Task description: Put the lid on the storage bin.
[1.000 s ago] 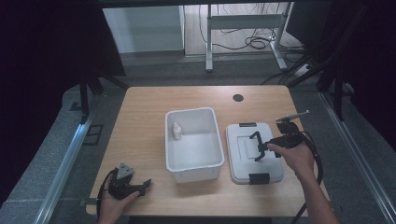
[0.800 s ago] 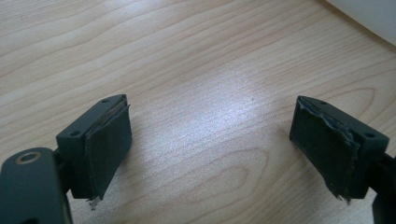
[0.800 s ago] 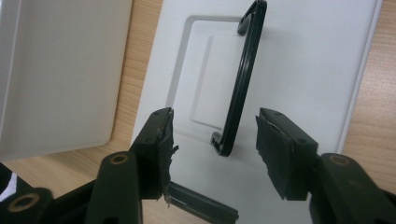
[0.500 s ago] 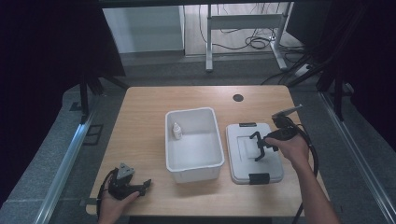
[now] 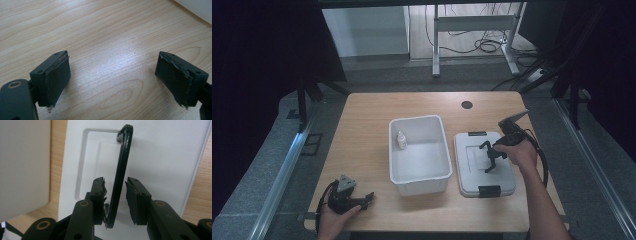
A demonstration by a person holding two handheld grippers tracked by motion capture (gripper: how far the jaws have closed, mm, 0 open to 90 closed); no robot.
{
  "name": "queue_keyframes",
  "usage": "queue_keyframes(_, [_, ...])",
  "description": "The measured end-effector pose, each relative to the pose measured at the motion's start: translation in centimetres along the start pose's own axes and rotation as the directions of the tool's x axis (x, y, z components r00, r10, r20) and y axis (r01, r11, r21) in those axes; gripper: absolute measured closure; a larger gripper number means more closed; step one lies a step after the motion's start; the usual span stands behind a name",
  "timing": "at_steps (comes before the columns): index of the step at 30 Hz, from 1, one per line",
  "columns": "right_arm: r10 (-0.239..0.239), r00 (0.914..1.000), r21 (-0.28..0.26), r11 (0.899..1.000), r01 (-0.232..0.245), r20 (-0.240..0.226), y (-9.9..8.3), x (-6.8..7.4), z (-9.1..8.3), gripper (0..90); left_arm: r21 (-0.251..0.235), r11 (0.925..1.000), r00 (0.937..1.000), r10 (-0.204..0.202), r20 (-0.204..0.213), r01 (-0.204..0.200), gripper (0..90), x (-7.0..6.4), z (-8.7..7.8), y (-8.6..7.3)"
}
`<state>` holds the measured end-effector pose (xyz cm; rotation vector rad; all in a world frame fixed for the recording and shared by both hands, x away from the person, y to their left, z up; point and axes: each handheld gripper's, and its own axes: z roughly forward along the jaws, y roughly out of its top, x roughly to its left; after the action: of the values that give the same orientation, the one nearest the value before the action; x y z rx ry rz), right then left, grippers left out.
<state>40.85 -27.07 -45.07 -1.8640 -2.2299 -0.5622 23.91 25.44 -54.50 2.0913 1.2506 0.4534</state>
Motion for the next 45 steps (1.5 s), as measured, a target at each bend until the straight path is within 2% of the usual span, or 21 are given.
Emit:
queue_keyframes(9, [0.030,0.9995,0.023,0.999,-0.029,-0.012,-0.1,-0.4,1.5,81.8,-0.001,1.0000,1.0000,0.001,0.001,-0.001,12.7,0.0,0.0,0.0])
queue_keyframes(14, [0.027,0.9996,0.005,1.000,-0.027,0.000,-0.1,-0.2,1.4,84.0,0.000,1.0000,1.0000,0.001,0.002,-0.001,12.7,0.0,0.0,0.0])
queue_keyframes(20, [0.045,0.9989,-0.012,0.999,-0.045,0.009,-0.1,0.0,1.3,85.0,0.000,1.0000,1.0000,0.003,0.003,-0.003,12.7,0.0,0.0,0.0])
queue_keyframes(23, [0.064,0.9980,-0.027,0.998,-0.064,0.001,-0.2,0.1,0.9,85.1,0.000,1.0000,1.0000,0.003,0.004,-0.003,12.6,0.0,0.0,0.0])
queue_keyframes(28, [0.086,0.9954,-0.060,0.994,-0.088,-0.043,-0.3,0.0,-0.1,85.1,0.000,1.0000,1.0000,0.004,0.005,-0.004,12.5,0.0,0.0,0.0])
queue_keyframes(45, [0.072,0.9970,-0.113,0.991,-0.074,-0.029,0.0,1.6,-4.1,85.0,0.000,1.0000,1.0000,0.005,0.005,-0.005,12.6,0.0,0.0,0.0])
